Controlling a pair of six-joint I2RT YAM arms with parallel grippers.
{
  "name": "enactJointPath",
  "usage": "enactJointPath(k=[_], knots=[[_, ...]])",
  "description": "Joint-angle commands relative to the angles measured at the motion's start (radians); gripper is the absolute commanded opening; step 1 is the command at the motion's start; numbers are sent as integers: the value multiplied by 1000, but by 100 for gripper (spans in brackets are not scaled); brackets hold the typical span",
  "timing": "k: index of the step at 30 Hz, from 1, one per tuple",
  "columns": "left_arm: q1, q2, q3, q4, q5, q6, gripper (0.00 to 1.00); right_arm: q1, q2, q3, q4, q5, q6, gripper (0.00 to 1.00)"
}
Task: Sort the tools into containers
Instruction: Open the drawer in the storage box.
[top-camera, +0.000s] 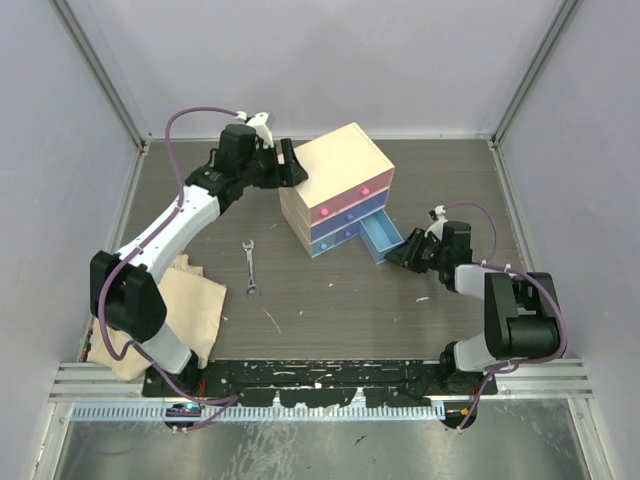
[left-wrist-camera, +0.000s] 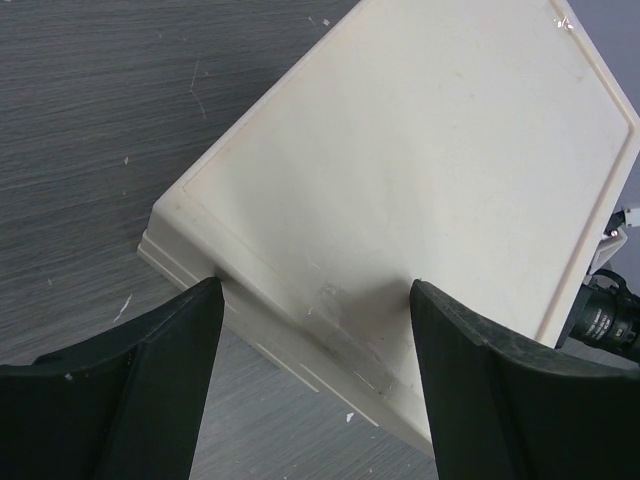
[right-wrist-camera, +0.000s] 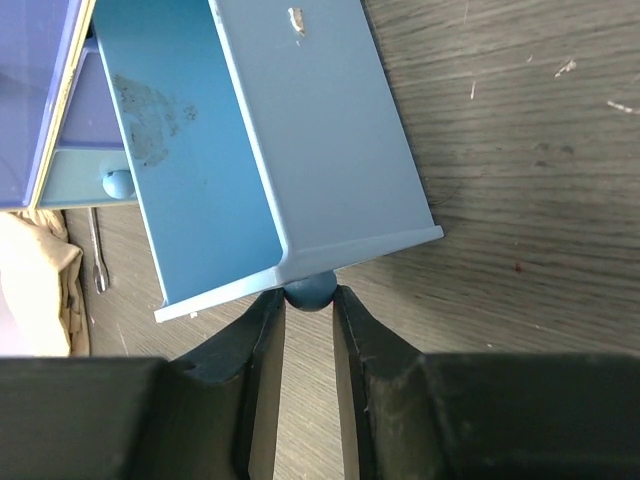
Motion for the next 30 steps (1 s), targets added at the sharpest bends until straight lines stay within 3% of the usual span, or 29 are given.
enactJointPath(k=[1, 5, 13, 21, 24, 30], knots=[[-19, 34, 6, -61, -3, 53, 74, -12, -41, -15, -100, 5, -30, 8], [-19, 33, 5, -61, -7, 56, 74, -20, -84, -20, -142, 31, -40, 11], [-19, 29, 6, -62, -4, 56, 76, -20, -189, 2, -244, 82, -70, 44], [-8, -15, 3, -45, 5, 59, 78, -21, -388, -22, -345, 172, -47, 56], [-7, -64, -9, -41, -45, 72, 80, -21, -494, -27, -392, 218, -8, 65], [5, -214, -74, -78, -161, 72, 82, -21, -691, -23, -467, 297, 16, 69]])
